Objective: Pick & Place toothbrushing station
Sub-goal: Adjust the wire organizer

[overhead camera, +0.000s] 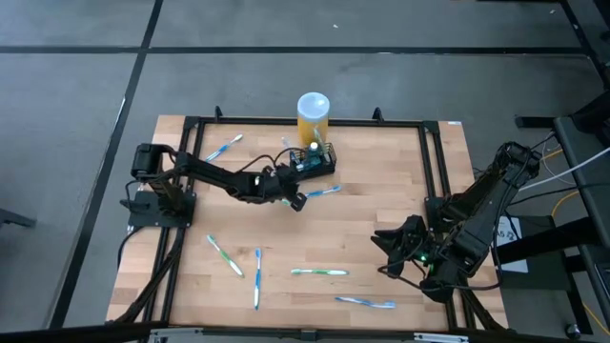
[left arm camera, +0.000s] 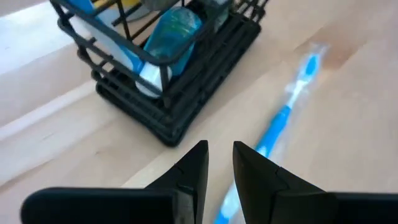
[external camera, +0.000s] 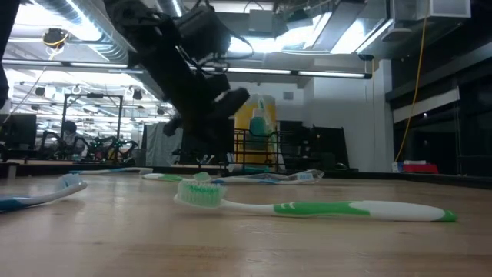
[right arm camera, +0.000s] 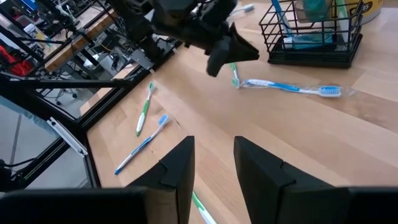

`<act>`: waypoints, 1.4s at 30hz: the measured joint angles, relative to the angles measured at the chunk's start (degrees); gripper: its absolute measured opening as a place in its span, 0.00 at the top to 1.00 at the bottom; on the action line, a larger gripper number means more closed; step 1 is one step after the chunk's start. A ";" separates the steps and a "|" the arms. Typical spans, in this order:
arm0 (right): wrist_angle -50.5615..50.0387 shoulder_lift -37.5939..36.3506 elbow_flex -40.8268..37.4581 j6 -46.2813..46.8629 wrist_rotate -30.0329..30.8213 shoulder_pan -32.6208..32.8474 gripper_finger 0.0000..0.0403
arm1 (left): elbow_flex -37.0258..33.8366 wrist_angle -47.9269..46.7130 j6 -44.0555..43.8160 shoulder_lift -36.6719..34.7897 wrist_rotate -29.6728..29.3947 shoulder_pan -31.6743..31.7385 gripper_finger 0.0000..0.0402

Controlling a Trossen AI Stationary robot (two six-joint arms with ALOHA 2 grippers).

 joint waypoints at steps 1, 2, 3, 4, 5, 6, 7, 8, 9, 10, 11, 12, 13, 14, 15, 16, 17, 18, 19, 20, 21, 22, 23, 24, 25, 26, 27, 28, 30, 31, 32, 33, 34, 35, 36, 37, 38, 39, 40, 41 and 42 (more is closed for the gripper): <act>0.00 0.00 0.00 -0.12 -0.44 0.00 0.72 | 0.06 0.94 -0.12 1.01 0.01 0.05 0.83; 0.00 0.02 0.00 -0.14 -0.79 0.02 0.72 | 0.06 0.67 -0.50 1.91 -0.04 0.10 0.83; 0.00 0.00 0.00 -0.07 -1.04 0.11 0.72 | -0.06 0.10 -0.90 2.74 -0.19 0.07 0.83; 0.02 0.00 0.00 0.08 -1.30 0.30 0.72 | -0.09 0.52 -1.48 3.55 -0.22 0.01 0.83; 0.06 0.01 0.00 0.11 -1.60 0.48 0.72 | -0.09 1.19 -1.78 4.17 -0.15 0.01 0.83; 0.09 0.02 0.00 0.34 -1.69 0.77 0.72 | -0.08 1.70 -1.98 4.64 -0.09 0.04 0.83; 0.22 0.02 0.00 0.62 -1.67 1.07 0.72 | 0.00 2.31 -2.20 5.14 -0.13 0.09 0.83; 0.30 0.01 0.00 0.81 -1.69 1.33 0.72 | 0.00 2.57 -2.32 5.68 -0.34 0.22 0.83; 0.24 0.02 0.00 1.27 -1.67 1.52 0.72 | 0.00 2.90 -2.32 6.12 -0.82 0.32 0.83; 0.26 0.02 0.00 1.67 -1.65 1.74 0.72 | 0.00 3.66 -2.33 6.49 -0.98 0.47 0.83; 0.27 0.02 0.00 1.82 -1.65 1.88 0.72 | 0.00 4.21 -2.33 6.74 -1.07 0.72 0.83; 0.26 0.02 0.00 1.87 -1.65 1.98 0.72 | 0.00 4.39 -2.36 7.00 -1.34 0.96 0.83; 0.28 0.02 0.00 1.89 -1.65 2.02 0.72 | 0.00 4.35 -2.44 7.36 -1.33 1.21 0.83; 0.28 0.02 0.00 1.90 -1.66 2.03 0.72 | 0.00 3.95 -2.61 7.68 -1.31 1.48 0.83; 0.28 0.02 0.00 1.97 -1.67 2.03 0.72 | 0.00 3.72 -2.70 7.89 -1.45 1.68 0.83; 0.29 0.02 0.00 2.00 -1.66 2.03 0.72 | 0.00 3.97 -2.75 8.01 -1.81 1.89 0.83; 0.33 0.02 0.00 2.00 -1.64 2.03 0.72 | 0.00 4.01 -2.80 8.01 -2.31 2.04 0.83; 0.31 0.02 0.00 2.02 -1.63 2.03 0.72 | 0.00 4.01 -2.78 8.01 -2.78 2.23 0.83; 0.35 0.02 0.00 2.00 -1.63 2.03 0.72 | 0.00 4.01 -2.64 8.01 -2.98 2.41 0.83; 0.42 0.02 0.00 2.00 -1.63 2.03 0.72 | 0.00 3.98 -2.36 8.01 -2.94 2.74 0.83; 0.47 0.02 0.00 2.00 -1.63 2.03 0.72 | 0.00 3.97 -2.07 8.01 -3.16 3.06 0.83; 0.47 0.02 0.00 2.00 -1.61 2.03 0.72 | 0.00 3.97 -1.78 8.01 -3.56 3.44 0.83; 0.48 0.02 0.00 2.00 -1.59 2.03 0.72 | 0.00 4.00 -1.44 8.01 -3.70 3.82 0.83; 0.46 0.02 0.00 2.00 -1.50 2.03 0.72 | 0.00 4.05 -0.98 8.01 -3.97 4.06 0.83; 0.46 0.02 0.00 2.00 -1.43 2.03 0.72 | 0.00 4.07 -0.56 8.01 -3.97 4.30 0.83; 0.46 0.02 0.00 2.00 -1.43 2.03 0.72 | 0.00 4.07 -0.07 8.01 -3.93 4.59 0.83; 0.46 0.02 0.00 2.00 -1.43 2.03 0.72 | 0.00 4.07 0.31 8.01 -3.91 4.89 0.83; 0.46 0.02 0.00 2.00 -1.43 2.03 0.72 | 0.00 4.05 0.64 8.01 -3.98 5.22 0.83; 0.46 0.02 0.00 2.00 -1.43 2.03 0.72 | 0.00 4.03 0.85 8.01 -4.17 5.83 0.83; 0.47 0.02 0.00 2.00 -1.43 2.03 0.72 | 0.00 4.03 0.87 8.01 -4.31 6.13 0.83; 0.48 0.02 0.00 2.00 -1.43 2.03 0.72 | 0.00 4.03 0.87 8.01 -4.55 6.41 0.83; 0.48 0.02 0.00 2.00 -1.43 2.03 0.72 | 0.00 4.03 0.89 8.01 -4.77 6.69 0.83; 0.48 0.02 0.00 2.00 -1.43 2.03 0.72 | 0.00 4.05 1.14 8.01 -4.97 6.95 0.83; 0.47 0.02 0.00 2.00 -1.43 2.03 0.72 | 0.00 4.12 1.20 8.01 -5.03 7.22 0.83; 0.46 0.02 0.00 2.00 -1.43 2.03 0.72 | 0.00 4.24 1.30 8.01 -5.05 7.47 0.83; 0.48 0.02 0.00 2.00 -1.43 2.03 0.72 | 0.00 4.41 1.35 8.01 -5.04 7.67 0.83; 0.48 0.02 0.00 2.00 -1.43 2.03 0.72 | 0.00 4.44 1.33 8.01 -5.05 7.87 0.83; 0.48 0.01 0.00 2.00 -1.43 2.03 0.72 | 0.00 4.44 1.33 8.01 -5.05 7.96 0.83; 0.48 0.02 0.00 2.00 -1.43 2.03 0.72 | 0.00 4.47 1.33 8.01 -5.05 7.98 0.83; 0.48 0.02 0.00 2.00 -1.44 2.03 0.72 | 0.00 4.58 1.35 8.01 -5.04 7.98 0.83; 0.48 0.02 0.00 2.00 -1.43 2.03 0.72 | 0.00 4.69 1.34 8.01 -4.91 7.97 0.83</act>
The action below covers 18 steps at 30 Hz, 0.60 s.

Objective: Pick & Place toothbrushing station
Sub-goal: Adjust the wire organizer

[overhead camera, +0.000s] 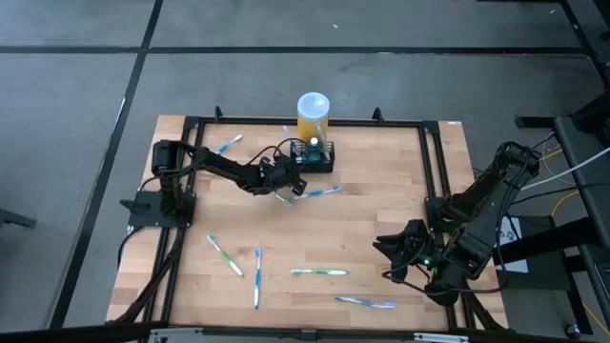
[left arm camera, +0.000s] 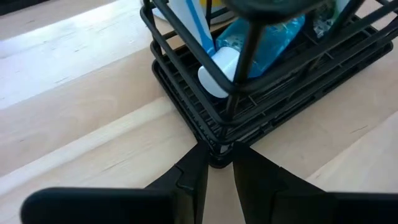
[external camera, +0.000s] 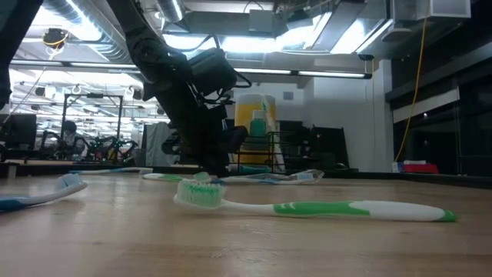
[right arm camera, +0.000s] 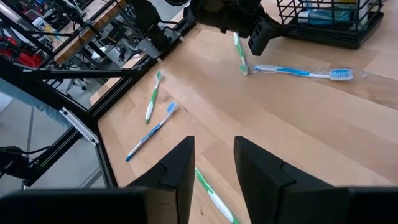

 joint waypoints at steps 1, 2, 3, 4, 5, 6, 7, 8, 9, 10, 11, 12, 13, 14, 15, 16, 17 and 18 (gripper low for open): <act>-0.01 0.00 0.00 0.00 -0.01 0.00 0.72 | 0.00 0.08 -0.02 0.00 0.24 -0.03 0.83; 0.00 0.00 0.00 0.00 -0.01 0.00 0.72 | 0.00 0.08 -0.19 0.00 0.47 -0.15 0.83; 0.00 0.00 0.00 0.00 0.00 0.00 0.72 | 0.00 0.10 -0.80 0.00 0.61 -0.54 0.83; 0.00 0.00 0.00 0.00 0.00 0.00 0.72 | 0.00 0.22 -1.57 0.00 0.60 -0.96 0.83; 0.00 0.00 0.00 0.00 0.00 0.00 0.72 | 0.00 0.45 -2.30 0.00 0.50 -1.54 0.83; -0.02 0.00 0.00 0.00 0.00 0.00 0.72 | 0.00 1.22 -2.93 0.00 0.71 -2.06 0.83; -0.02 0.00 0.00 0.00 0.04 0.00 0.72 | 0.00 2.32 -3.37 0.02 1.41 -2.59 0.83; -0.02 0.00 0.00 -0.01 0.27 0.00 0.72 | 0.00 3.41 -3.66 0.02 1.65 -3.01 0.83; -0.01 0.00 0.00 -0.02 0.54 0.00 0.72 | 0.00 4.05 -3.99 0.02 1.84 -3.47 0.83; -0.02 0.00 0.00 -0.05 0.62 0.00 0.72 | 0.00 4.28 -4.40 0.02 1.84 -3.91 0.83; -0.02 0.00 0.00 -0.20 0.61 0.00 0.72 | 0.00 4.29 -4.61 -0.09 1.72 -4.29 0.83; -0.02 0.00 0.00 -0.42 0.63 0.00 0.72 | 0.00 4.27 -4.63 -0.46 1.88 -4.70 0.83; -0.02 0.00 0.00 -0.89 0.61 0.00 0.72 | 0.00 4.37 -4.48 -0.97 1.85 -5.26 0.83; -0.03 0.00 0.00 -1.62 0.61 0.00 0.72 | 0.00 4.83 -3.81 -1.63 1.80 -5.99 0.83; -0.07 0.00 0.00 -2.04 0.65 0.00 0.72 | 0.00 4.93 -2.66 -2.49 1.79 -6.70 0.83; -0.23 0.00 0.00 -2.34 1.11 0.00 0.72 | 0.00 5.06 -1.30 -3.33 1.34 -7.52 0.83; -0.33 0.00 0.00 -2.60 2.01 0.00 0.72 | 0.05 5.27 -0.20 -4.08 0.76 -8.19 0.83; -0.45 0.00 0.00 -2.98 2.81 0.00 0.72 | 0.07 4.22 0.52 -4.97 -0.13 -8.78 0.83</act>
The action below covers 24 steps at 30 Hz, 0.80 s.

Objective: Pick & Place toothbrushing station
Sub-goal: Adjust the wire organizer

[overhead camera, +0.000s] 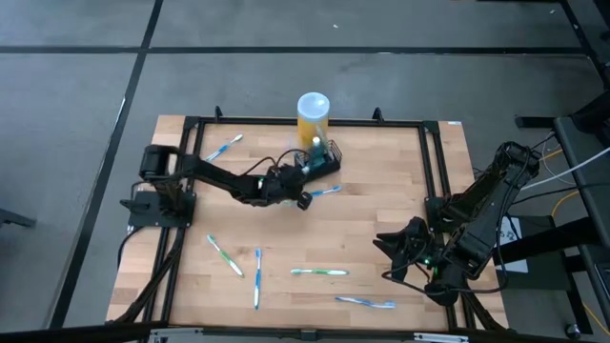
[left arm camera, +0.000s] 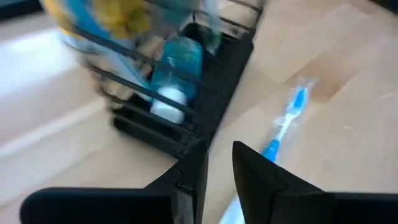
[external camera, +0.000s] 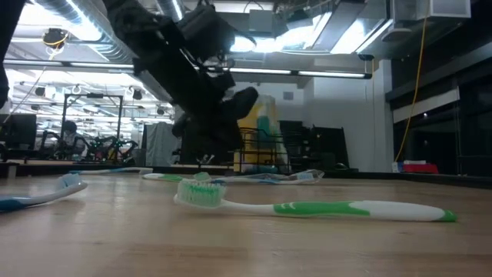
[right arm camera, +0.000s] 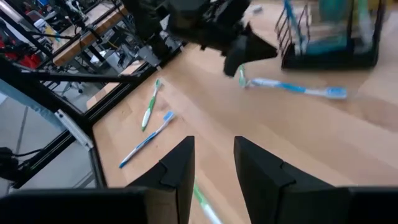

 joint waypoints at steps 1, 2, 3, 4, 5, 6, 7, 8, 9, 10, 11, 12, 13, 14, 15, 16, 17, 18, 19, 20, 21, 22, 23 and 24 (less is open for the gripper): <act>-0.08 0.00 0.00 -0.03 0.50 0.00 0.72 | -0.02 -1.61 0.25 -0.86 -1.31 -0.54 0.83; -0.23 0.00 0.00 -0.06 0.75 0.00 0.72 | -0.02 -2.97 -0.08 -1.56 -2.48 -0.92 0.83; -0.41 0.00 0.00 -0.08 0.74 -0.01 0.72 | -0.02 -5.02 -1.14 -2.15 -3.60 -1.21 0.83; -0.43 0.00 0.00 -0.13 0.72 -0.11 0.72 | -0.02 -6.78 -2.21 -2.42 -4.32 -1.33 0.83; -0.40 0.00 0.00 -0.27 0.84 -0.16 0.72 | -0.02 -8.08 -2.73 -2.51 -4.26 -1.37 0.83; -0.42 -0.02 0.00 -0.45 0.84 -0.17 0.72 | -0.07 -8.84 -2.83 -2.53 -4.01 -1.35 0.83; -0.42 0.00 0.00 -0.45 0.86 -0.20 0.72 | -0.07 -8.69 -2.79 -2.53 -3.59 -1.33 0.83; -0.42 0.00 0.00 -0.47 1.02 -0.20 0.72 | -0.07 -8.11 -2.67 -2.55 -3.00 -1.35 0.82; -0.41 0.00 0.00 -0.46 1.12 -0.20 0.72 | -0.07 -7.51 -2.66 -2.52 -2.42 -1.48 0.82; -0.41 0.00 0.00 -0.43 1.10 -0.20 0.72 | -0.05 -7.00 -2.72 -2.29 -2.21 -1.75 0.83; -0.39 0.00 0.00 -0.43 1.08 -0.19 0.72 | -0.04 -6.92 -3.21 -1.99 -2.32 -1.95 0.83; -0.34 0.00 0.00 -0.43 1.08 -0.17 0.72 | -0.04 -7.04 -3.99 -1.61 -2.66 -2.08 0.83; -0.22 0.00 0.00 -0.43 1.10 -0.17 0.72 | -0.04 -7.04 -4.72 -1.18 -2.84 -2.10 0.83; 0.02 0.00 0.00 -0.43 1.08 -0.15 0.72 | -0.04 -6.90 -5.35 -0.73 -2.93 -1.95 0.83; 0.06 0.00 0.00 -0.43 1.10 -0.15 0.72 | -0.04 -6.43 -5.55 -0.19 -2.75 -1.62 0.83; 0.08 0.00 0.00 -0.41 1.10 -0.15 0.72 | -0.04 -5.47 -5.49 0.41 -2.05 -1.35 0.83; 0.25 0.00 0.00 -0.41 1.08 -0.15 0.72 | -0.04 -4.26 -4.83 0.99 -0.96 -1.14 0.83; 0.28 0.00 0.00 -0.41 1.12 -0.15 0.72 | -0.04 -2.77 -4.06 1.66 -0.36 -0.93 0.83; 0.28 0.00 0.00 -0.41 1.10 -0.15 0.72 | -0.04 -1.26 -3.83 2.43 0.08 -0.81 0.83; 0.29 0.00 0.00 -0.41 1.10 -0.15 0.72 | -0.04 -0.87 -3.86 3.08 0.64 -0.68 0.83; 0.29 0.00 0.00 -0.41 1.10 -0.15 0.72 | -0.04 -0.87 -4.36 3.77 0.93 -0.44 0.83; 0.42 0.00 0.00 -0.41 1.10 -0.15 0.72 | -0.04 -0.37 -5.18 4.53 1.09 -0.12 0.83; 0.52 0.00 0.00 -0.40 1.10 -0.15 0.72 | -0.04 -0.21 -5.81 5.06 1.27 0.26 0.83; 0.53 0.00 0.00 -0.40 1.10 -0.15 0.72 | -0.07 -0.08 -6.13 5.49 1.37 0.59 0.83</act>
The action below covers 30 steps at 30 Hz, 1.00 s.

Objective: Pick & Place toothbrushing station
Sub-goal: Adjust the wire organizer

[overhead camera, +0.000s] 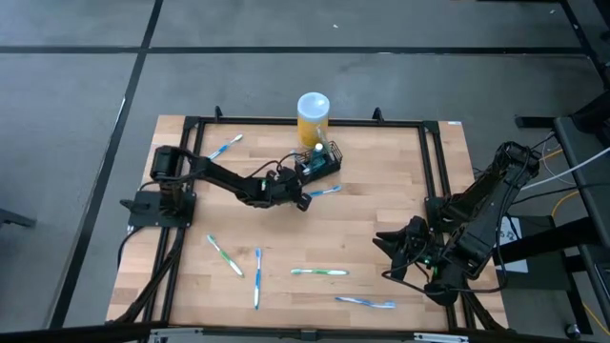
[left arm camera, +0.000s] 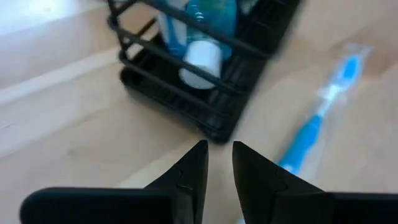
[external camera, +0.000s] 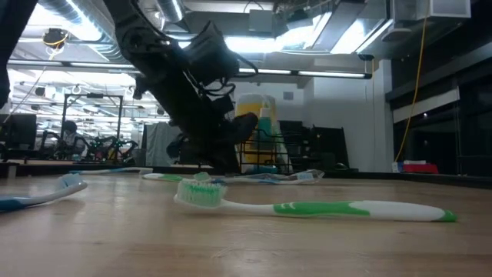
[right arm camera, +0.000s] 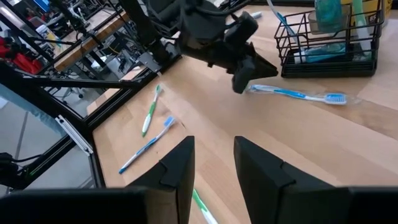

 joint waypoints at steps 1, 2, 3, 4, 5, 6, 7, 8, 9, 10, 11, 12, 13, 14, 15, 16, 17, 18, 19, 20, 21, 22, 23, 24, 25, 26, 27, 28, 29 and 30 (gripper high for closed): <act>0.20 0.00 0.00 0.02 0.02 0.00 0.72 | 0.00 1.21 -0.02 0.49 0.01 0.26 0.83; 0.25 0.00 0.00 0.02 0.00 0.00 0.72 | 0.01 2.42 -0.02 0.93 0.23 0.55 0.83; 0.22 0.00 0.00 0.03 0.00 0.00 0.72 | 0.02 2.91 -0.02 1.15 0.45 0.87 0.83; 0.25 0.00 0.00 0.04 0.00 0.00 0.72 | 0.02 3.90 -0.03 1.45 0.65 1.19 0.83; 0.35 0.00 0.00 0.04 0.00 0.00 0.72 | 0.03 5.04 -0.10 1.77 0.92 1.59 0.83; 0.36 -0.01 0.00 0.07 -0.02 0.00 0.72 | 0.04 5.12 -0.53 1.87 0.92 2.03 0.83; 0.37 0.00 0.00 0.22 0.00 0.00 0.72 | 0.04 5.20 -1.01 1.95 1.02 2.45 0.83; 0.41 -0.02 -0.01 0.24 0.00 0.00 0.72 | 0.04 5.29 -1.31 2.13 0.83 2.77 0.83; 0.41 0.00 0.00 0.28 -0.01 0.00 0.72 | 0.06 5.33 -1.53 2.21 0.71 3.04 0.83; 0.48 0.00 0.00 0.37 -0.02 0.00 0.72 | 0.08 5.35 -1.52 2.21 0.83 3.32 0.83; 0.59 -0.02 0.00 0.41 -0.02 0.00 0.72 | 0.09 5.41 -1.48 2.22 0.79 3.61 0.83; 0.62 0.00 -0.01 0.44 -0.16 0.00 0.72 | 0.09 5.38 -1.45 2.23 0.50 3.87 0.83; 0.60 0.00 0.00 0.44 -0.32 0.00 0.72 | 0.09 5.32 -1.46 2.26 0.04 4.17 0.83; 0.66 0.00 -0.01 0.44 -0.31 0.00 0.72 | 0.09 5.25 -1.48 2.27 -0.24 4.51 0.83; 0.80 0.00 0.00 0.44 -0.30 0.00 0.72 | 0.09 5.13 -1.49 2.27 -0.57 4.79 0.83; 0.88 0.00 0.00 0.44 -0.32 0.00 0.72 | 0.09 5.01 -1.48 2.27 -0.94 5.08 0.83; 0.88 0.00 0.00 0.46 -0.38 0.00 0.72 | 0.09 4.92 -1.49 2.28 -1.37 5.34 0.83; 1.00 -0.01 0.00 0.46 -0.44 0.00 0.72 | 0.07 4.78 -1.48 2.30 -1.71 5.58 0.83; 1.06 0.00 0.00 0.46 -0.44 0.00 0.72 | 0.07 4.74 -1.50 2.32 -2.03 5.80 0.83; 1.10 0.00 0.00 0.48 -0.46 0.00 0.72 | 0.07 4.66 -1.48 2.32 -2.20 6.01 0.83; 1.24 0.00 0.00 0.48 -0.46 0.00 0.72 | 0.07 4.63 -1.48 2.32 -2.31 6.22 0.83; 1.26 0.00 0.00 0.50 -0.46 0.00 0.72 | 0.07 4.56 -1.48 2.33 -2.43 6.41 0.83; 1.26 0.00 0.00 0.55 -0.48 0.00 0.72 | 0.07 4.51 -1.48 2.34 -2.44 6.66 0.83; 1.26 0.00 0.00 0.59 -0.58 0.00 0.72 | 0.07 4.34 -1.48 2.34 -2.72 6.88 0.83; 1.26 0.00 0.00 0.59 -0.76 0.00 0.72 | 0.07 4.20 -1.48 2.34 -2.87 7.11 0.83; 1.26 0.00 0.00 0.59 -0.87 0.00 0.72 | 0.07 4.05 -1.48 2.34 -3.22 7.33 0.83; 1.30 0.00 0.00 0.59 -0.90 0.00 0.72 | 0.07 3.93 -1.50 2.34 -3.53 7.54 0.83; 1.45 0.00 0.00 0.59 -0.93 0.00 0.72 | 0.07 3.86 -1.50 2.34 -3.78 7.74 0.83; 1.46 0.00 -0.02 0.59 -0.94 0.00 0.72 | 0.07 3.74 -1.49 2.36 -3.78 7.94 0.83; 1.48 0.00 0.00 0.59 -0.96 0.00 0.72 | 0.07 3.61 -1.50 2.36 -3.80 8.09 0.83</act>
